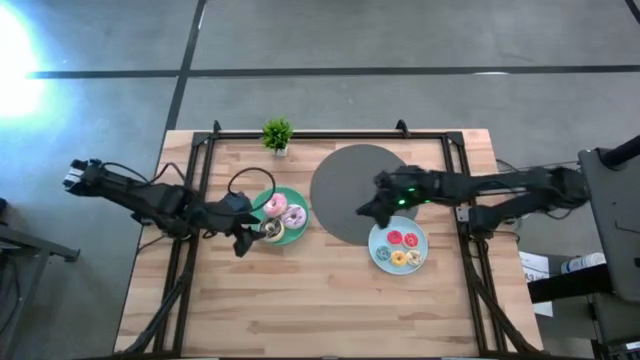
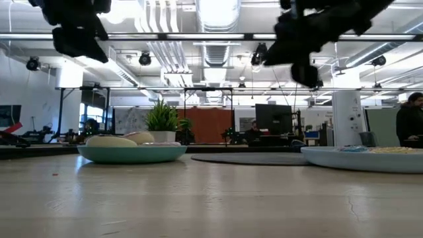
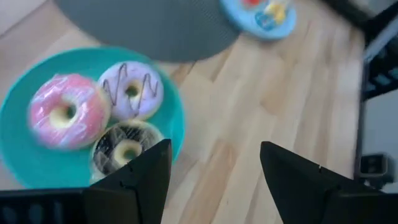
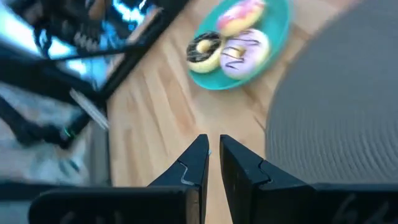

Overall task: Pick & Place donuts
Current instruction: Return to Home Position

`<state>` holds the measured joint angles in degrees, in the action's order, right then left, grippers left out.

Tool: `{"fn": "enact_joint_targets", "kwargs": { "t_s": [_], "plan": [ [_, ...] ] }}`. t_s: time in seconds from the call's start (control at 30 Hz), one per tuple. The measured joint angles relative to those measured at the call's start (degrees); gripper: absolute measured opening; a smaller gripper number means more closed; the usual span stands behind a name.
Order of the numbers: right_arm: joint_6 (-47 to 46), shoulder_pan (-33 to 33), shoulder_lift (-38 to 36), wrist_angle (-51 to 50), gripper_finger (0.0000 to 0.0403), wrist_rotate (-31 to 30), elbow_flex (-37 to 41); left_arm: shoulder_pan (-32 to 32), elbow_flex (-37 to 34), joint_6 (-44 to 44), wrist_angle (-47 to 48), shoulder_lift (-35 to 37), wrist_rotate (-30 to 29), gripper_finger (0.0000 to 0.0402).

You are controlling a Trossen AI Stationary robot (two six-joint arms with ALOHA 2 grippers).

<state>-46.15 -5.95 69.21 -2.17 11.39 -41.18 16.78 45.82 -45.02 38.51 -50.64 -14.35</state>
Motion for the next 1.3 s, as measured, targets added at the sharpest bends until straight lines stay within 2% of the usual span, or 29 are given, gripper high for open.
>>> {"fn": "enact_joint_targets", "kwargs": {
  "t_s": [0.1, 0.27, 0.37, 0.47, 0.63, 0.87, 1.13, 1.3],
  "plan": [
    [-5.18, 0.51, -7.66, -0.33, 0.0033, -2.75, 2.21, 0.47, -2.30, 4.77, -10.02, 0.72, -0.20, 0.0220],
    [5.95, 7.88, -18.21, 11.86, 0.0033, -0.18, 5.97, 0.34, -10.79, 12.61, -36.62, 1.46, 4.50, 0.0219],
    [11.42, 13.18, -22.94, 17.57, 0.0033, -2.24, 9.83, 0.34, -17.76, 13.02, -50.67, 1.54, 8.36, 0.0219],
    [12.49, 16.31, -26.60, 24.71, 0.0034, -5.08, 15.84, 0.11, -23.67, 12.17, -58.40, 2.55, 11.26, 0.0219],
    [12.10, 15.74, -33.55, 34.23, 0.0034, -11.29, 27.25, -1.08, -28.01, 12.47, -59.56, 7.53, 11.48, 0.0220],
    [12.94, 15.17, -41.45, 46.39, 0.0034, -11.65, 39.37, -3.07, -32.68, 15.50, -59.41, 16.84, 11.48, 0.0220],
    [13.36, 14.97, -43.23, 41.31, 0.0034, -13.30, 40.60, -3.07, -40.49, 14.23, -59.46, 25.31, 11.50, 0.0220],
    [12.93, 15.04, -43.23, 37.98, 0.0034, -13.13, 40.63, -3.07, -43.71, 9.35, -59.42, 28.39, 11.55, 0.0220]
  ]
}}
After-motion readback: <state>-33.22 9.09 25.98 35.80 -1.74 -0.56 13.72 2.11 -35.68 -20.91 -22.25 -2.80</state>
